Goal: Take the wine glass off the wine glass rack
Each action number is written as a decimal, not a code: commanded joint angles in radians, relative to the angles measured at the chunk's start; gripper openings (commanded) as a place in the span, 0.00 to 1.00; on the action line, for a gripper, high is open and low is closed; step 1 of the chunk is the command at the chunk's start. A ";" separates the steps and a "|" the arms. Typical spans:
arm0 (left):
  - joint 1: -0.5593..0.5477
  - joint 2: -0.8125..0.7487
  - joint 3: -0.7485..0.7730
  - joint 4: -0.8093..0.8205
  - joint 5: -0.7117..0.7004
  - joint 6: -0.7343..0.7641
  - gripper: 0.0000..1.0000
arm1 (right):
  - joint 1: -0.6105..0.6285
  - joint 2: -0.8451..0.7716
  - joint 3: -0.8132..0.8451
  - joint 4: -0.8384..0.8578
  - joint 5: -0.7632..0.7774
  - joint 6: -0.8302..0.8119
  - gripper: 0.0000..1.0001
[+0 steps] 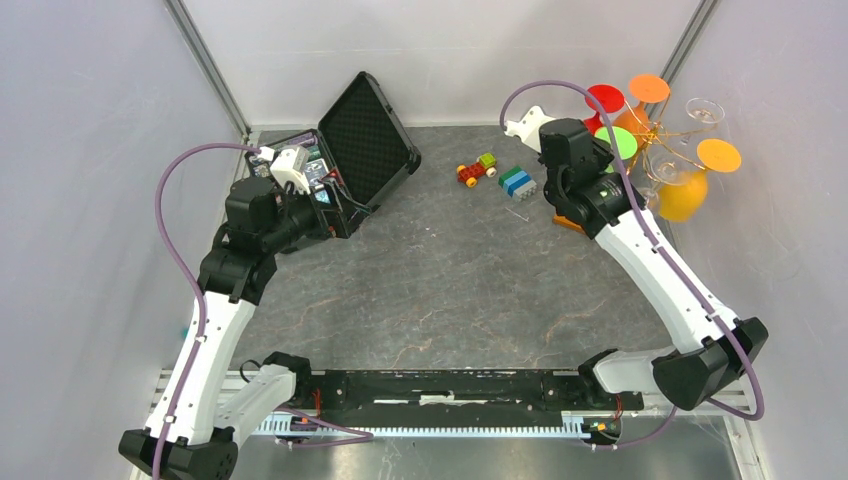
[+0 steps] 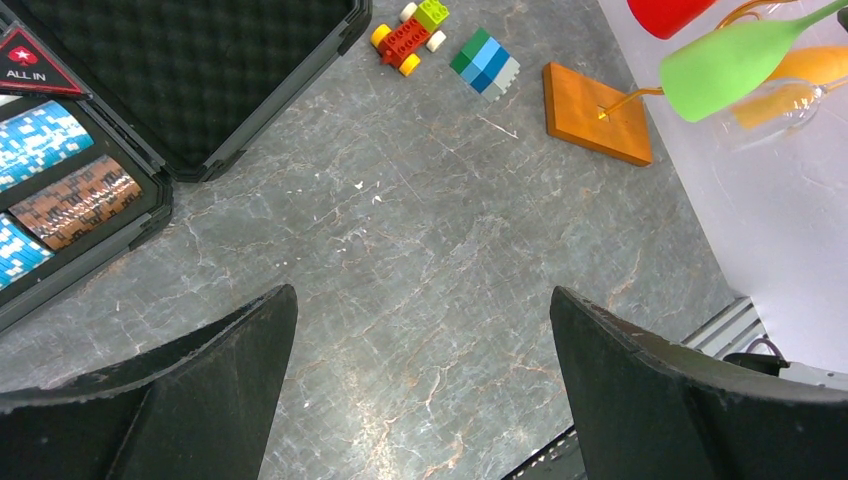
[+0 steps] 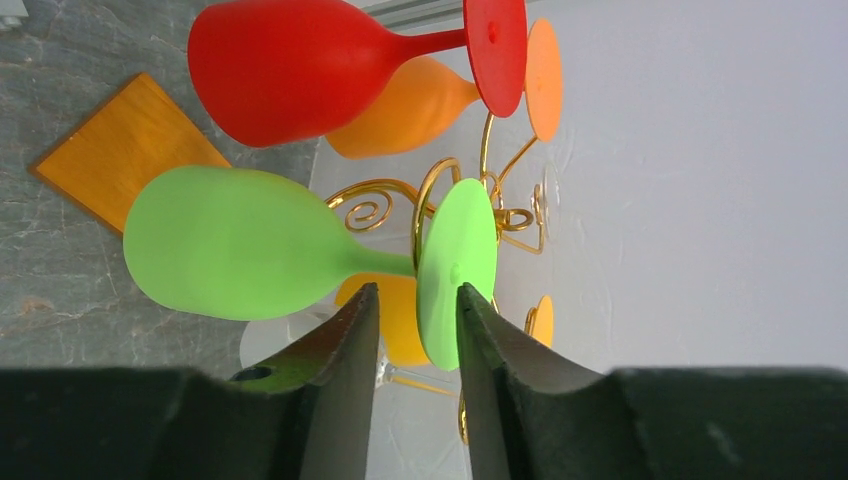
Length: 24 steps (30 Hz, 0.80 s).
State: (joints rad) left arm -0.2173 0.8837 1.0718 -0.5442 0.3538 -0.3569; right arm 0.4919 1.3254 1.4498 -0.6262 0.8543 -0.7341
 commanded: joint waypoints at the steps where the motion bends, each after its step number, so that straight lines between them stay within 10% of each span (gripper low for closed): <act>1: 0.002 -0.004 -0.009 0.041 0.032 0.036 1.00 | 0.003 -0.022 -0.013 0.046 0.035 -0.014 0.35; 12: 0.002 -0.010 -0.013 0.041 0.035 0.033 1.00 | 0.002 -0.053 -0.043 0.068 0.037 -0.038 0.01; 24: 0.002 -0.010 -0.009 0.041 0.037 0.030 1.00 | 0.004 -0.062 -0.032 0.111 0.057 -0.086 0.00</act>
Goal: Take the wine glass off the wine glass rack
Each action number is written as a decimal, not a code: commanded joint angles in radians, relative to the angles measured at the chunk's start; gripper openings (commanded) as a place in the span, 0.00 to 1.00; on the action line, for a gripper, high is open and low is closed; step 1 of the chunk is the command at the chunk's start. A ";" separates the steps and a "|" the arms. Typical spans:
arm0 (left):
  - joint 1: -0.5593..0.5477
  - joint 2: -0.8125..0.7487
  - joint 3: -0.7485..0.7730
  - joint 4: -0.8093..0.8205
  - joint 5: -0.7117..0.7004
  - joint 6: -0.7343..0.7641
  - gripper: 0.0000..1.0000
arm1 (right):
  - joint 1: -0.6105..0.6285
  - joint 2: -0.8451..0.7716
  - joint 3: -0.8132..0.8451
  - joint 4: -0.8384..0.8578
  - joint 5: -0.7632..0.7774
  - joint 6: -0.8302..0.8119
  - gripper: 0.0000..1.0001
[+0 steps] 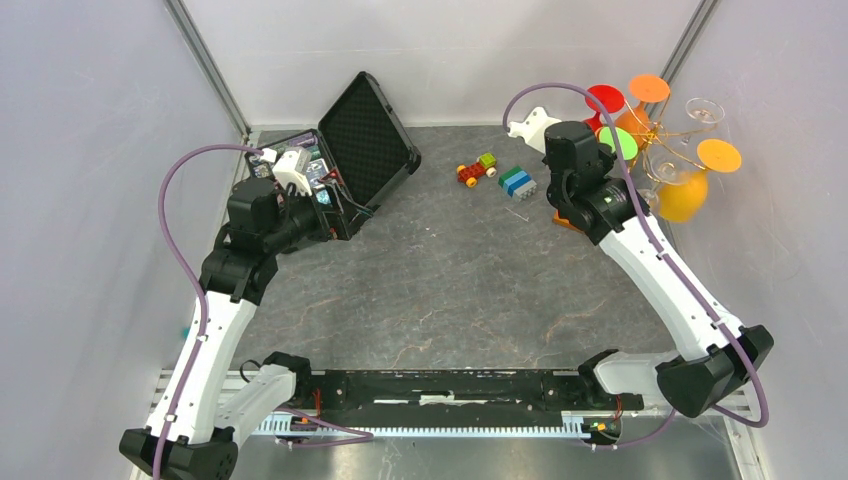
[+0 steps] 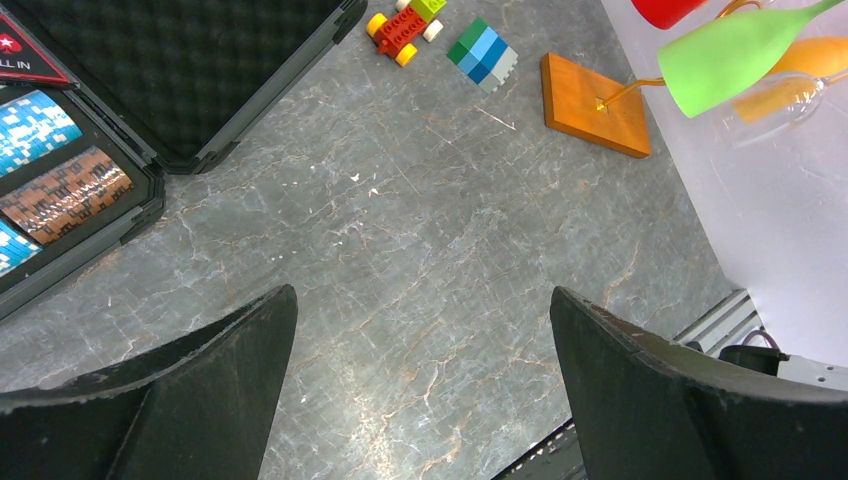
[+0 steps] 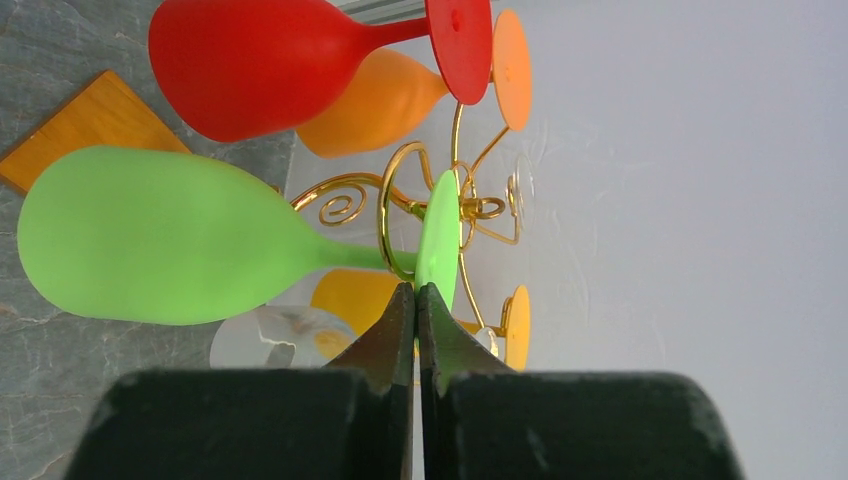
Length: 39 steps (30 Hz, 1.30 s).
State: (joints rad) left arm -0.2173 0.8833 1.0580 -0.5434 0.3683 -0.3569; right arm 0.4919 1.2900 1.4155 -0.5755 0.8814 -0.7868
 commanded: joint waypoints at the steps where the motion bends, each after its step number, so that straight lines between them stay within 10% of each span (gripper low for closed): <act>1: 0.002 -0.009 0.005 0.040 0.023 0.030 1.00 | 0.007 -0.030 0.001 0.068 0.032 -0.044 0.00; 39: 0.002 -0.002 -0.007 0.047 0.023 0.014 1.00 | -0.100 0.003 -0.043 0.351 -0.046 -0.195 0.00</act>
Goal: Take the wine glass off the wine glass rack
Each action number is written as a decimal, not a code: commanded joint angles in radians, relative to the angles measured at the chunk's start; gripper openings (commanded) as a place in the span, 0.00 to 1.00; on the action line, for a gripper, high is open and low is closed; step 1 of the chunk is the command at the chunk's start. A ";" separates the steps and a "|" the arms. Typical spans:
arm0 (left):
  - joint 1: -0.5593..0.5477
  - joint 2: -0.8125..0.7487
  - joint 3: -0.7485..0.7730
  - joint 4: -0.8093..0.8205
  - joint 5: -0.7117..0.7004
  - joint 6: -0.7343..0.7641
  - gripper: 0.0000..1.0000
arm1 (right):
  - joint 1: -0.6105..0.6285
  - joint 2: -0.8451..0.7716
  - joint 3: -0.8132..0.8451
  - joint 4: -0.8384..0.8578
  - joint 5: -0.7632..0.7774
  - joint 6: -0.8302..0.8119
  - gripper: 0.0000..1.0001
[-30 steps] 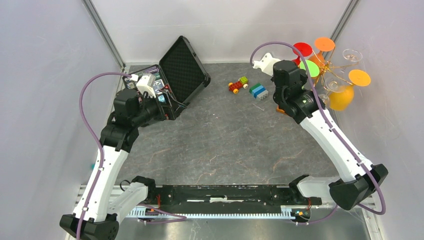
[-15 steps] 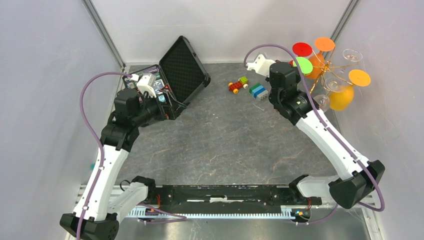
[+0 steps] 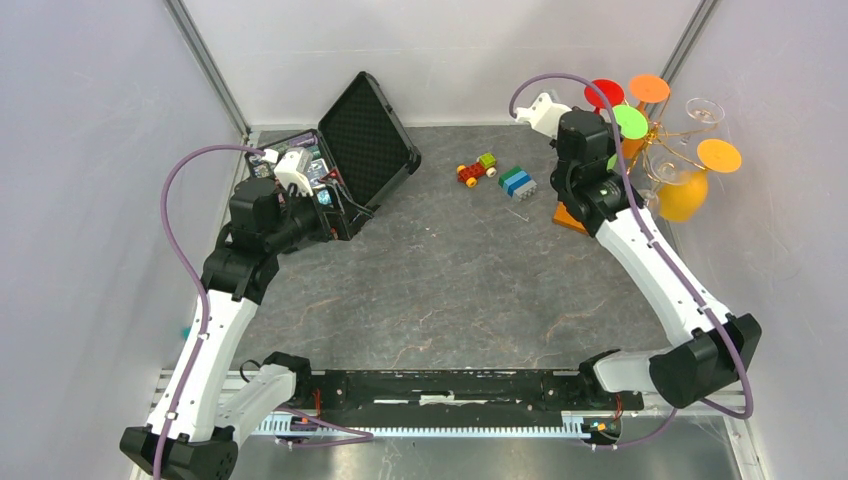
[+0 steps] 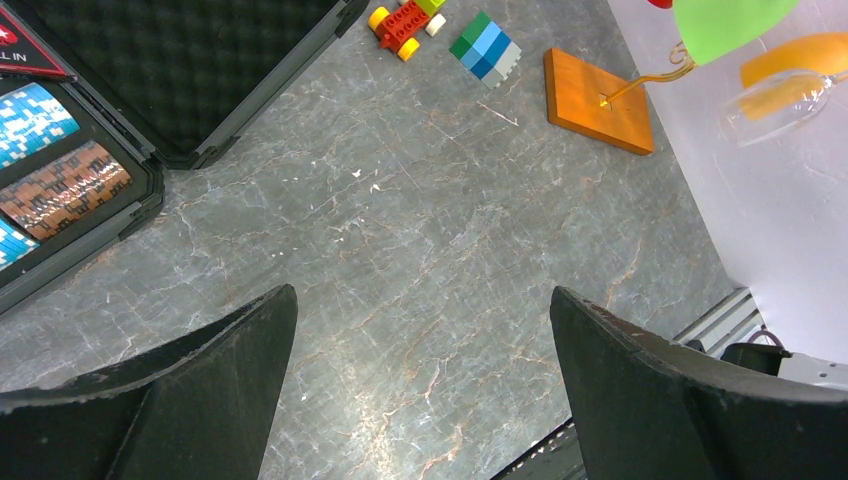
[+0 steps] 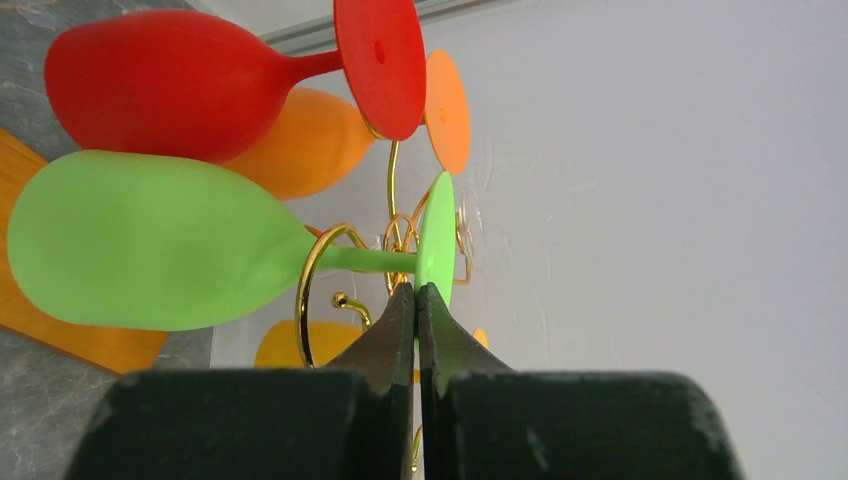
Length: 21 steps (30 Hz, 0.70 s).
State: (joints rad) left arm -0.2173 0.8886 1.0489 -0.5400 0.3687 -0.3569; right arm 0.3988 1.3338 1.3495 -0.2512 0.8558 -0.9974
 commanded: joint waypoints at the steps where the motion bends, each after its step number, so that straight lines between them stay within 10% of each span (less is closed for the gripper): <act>1: 0.002 -0.007 0.002 0.044 0.024 0.012 1.00 | -0.012 -0.048 0.021 0.018 -0.020 0.020 0.00; 21: 0.002 -0.049 -0.004 0.118 0.036 -0.071 1.00 | 0.002 -0.216 0.014 -0.315 -0.141 0.213 0.00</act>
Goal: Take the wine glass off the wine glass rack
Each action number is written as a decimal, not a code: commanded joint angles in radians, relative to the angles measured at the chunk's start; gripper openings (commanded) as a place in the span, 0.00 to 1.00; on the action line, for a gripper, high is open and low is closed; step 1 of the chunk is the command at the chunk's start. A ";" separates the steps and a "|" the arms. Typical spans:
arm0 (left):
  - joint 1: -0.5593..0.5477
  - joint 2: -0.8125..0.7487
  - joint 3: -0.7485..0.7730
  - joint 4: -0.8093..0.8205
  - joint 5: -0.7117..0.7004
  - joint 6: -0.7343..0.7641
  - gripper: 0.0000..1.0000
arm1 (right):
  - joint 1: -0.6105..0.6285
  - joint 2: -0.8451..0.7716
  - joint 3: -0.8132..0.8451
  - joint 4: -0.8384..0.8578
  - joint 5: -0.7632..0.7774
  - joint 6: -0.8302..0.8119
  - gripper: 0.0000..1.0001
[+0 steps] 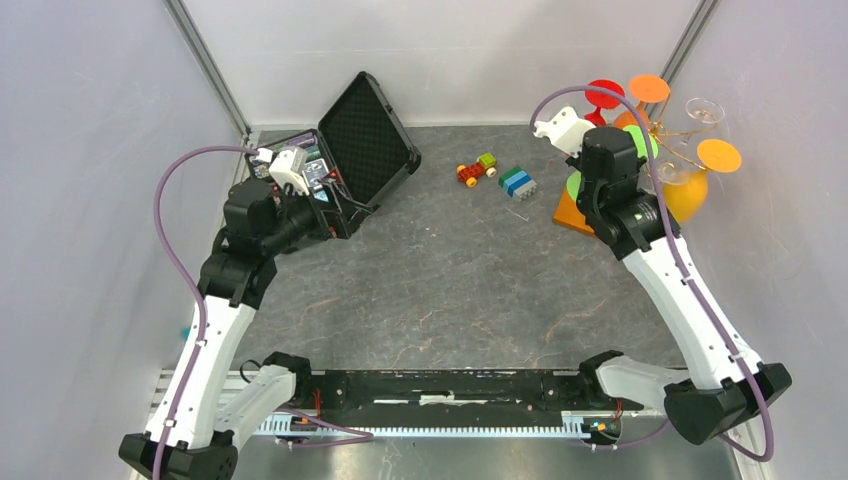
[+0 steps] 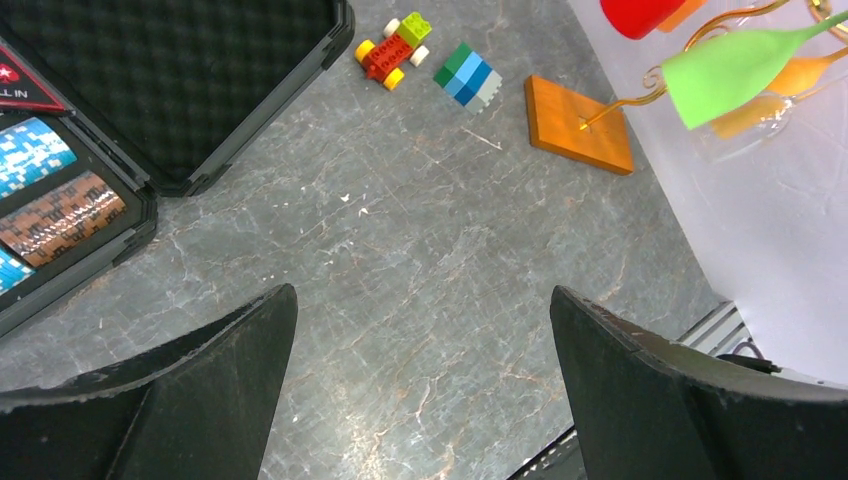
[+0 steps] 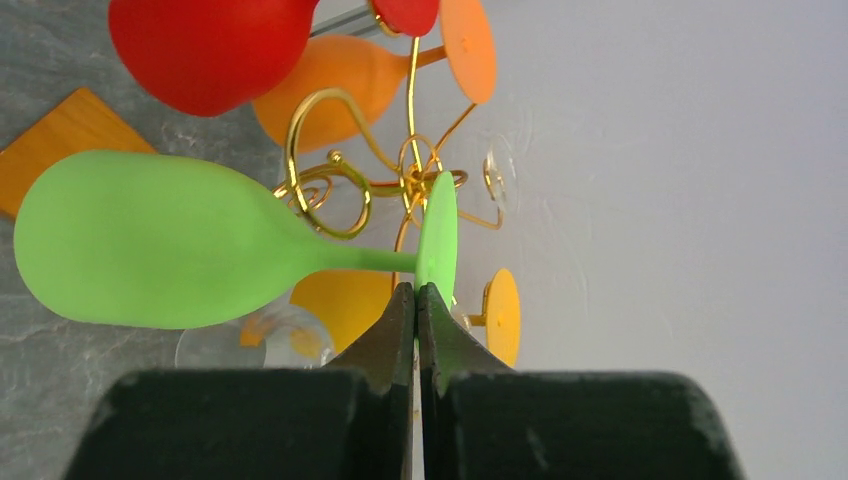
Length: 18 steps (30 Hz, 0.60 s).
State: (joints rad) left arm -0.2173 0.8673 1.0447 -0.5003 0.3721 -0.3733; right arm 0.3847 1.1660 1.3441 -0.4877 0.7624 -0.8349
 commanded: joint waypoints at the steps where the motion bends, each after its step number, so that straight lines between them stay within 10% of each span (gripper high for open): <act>1: 0.002 -0.029 -0.001 0.089 0.051 -0.066 1.00 | 0.024 -0.062 0.009 -0.087 -0.059 0.054 0.00; 18: -0.058 -0.010 -0.183 0.493 0.258 -0.446 1.00 | 0.079 -0.243 -0.015 -0.138 -0.506 0.218 0.00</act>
State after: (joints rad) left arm -0.2390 0.8463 0.8909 -0.1768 0.5858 -0.6792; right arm 0.4583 0.9607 1.3437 -0.6903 0.4419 -0.6807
